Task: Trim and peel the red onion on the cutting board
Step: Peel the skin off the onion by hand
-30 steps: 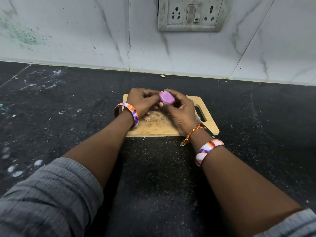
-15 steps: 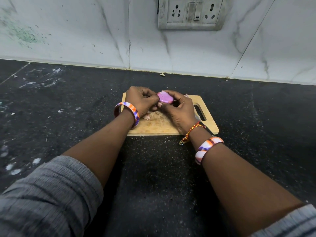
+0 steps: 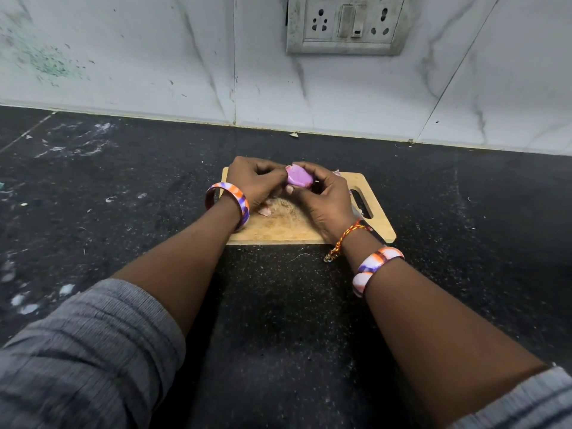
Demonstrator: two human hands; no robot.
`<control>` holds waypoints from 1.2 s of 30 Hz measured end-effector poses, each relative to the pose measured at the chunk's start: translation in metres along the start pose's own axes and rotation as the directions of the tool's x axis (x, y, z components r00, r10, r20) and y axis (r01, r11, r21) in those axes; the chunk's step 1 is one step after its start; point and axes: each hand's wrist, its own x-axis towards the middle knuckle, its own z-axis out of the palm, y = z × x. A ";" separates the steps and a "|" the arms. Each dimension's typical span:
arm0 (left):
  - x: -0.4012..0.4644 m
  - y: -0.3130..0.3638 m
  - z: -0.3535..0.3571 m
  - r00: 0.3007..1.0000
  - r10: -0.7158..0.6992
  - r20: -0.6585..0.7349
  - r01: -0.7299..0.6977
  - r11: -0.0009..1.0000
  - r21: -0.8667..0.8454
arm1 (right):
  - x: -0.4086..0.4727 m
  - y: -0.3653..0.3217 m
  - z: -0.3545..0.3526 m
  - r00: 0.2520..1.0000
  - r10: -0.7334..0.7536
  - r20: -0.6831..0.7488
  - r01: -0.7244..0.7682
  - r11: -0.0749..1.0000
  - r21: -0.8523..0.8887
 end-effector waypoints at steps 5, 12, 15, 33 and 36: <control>0.002 -0.001 0.000 0.999 0.027 -0.028 -0.025 0.998 0.051 | 0.000 0.002 0.000 1.000 0.001 0.014 0.000 0.999 -0.036; 0.006 -0.003 -0.002 0.998 0.031 -0.049 -0.029 0.999 0.046 | -0.001 0.000 -0.002 0.999 -0.013 0.037 0.015 0.999 -0.051; 0.006 -0.004 -0.001 1.000 -0.018 0.002 0.018 1.000 -0.020 | 0.000 0.000 -0.002 1.000 -0.011 0.014 0.011 0.999 -0.040; 0.004 -0.004 0.001 0.996 0.054 0.066 -0.049 0.996 -0.076 | 0.003 0.000 0.000 0.996 0.086 -0.034 -0.083 0.994 0.073; 0.003 -0.005 0.002 0.995 0.093 0.049 -0.091 0.995 -0.038 | 0.002 -0.001 0.002 0.997 0.079 -0.024 -0.078 0.996 0.052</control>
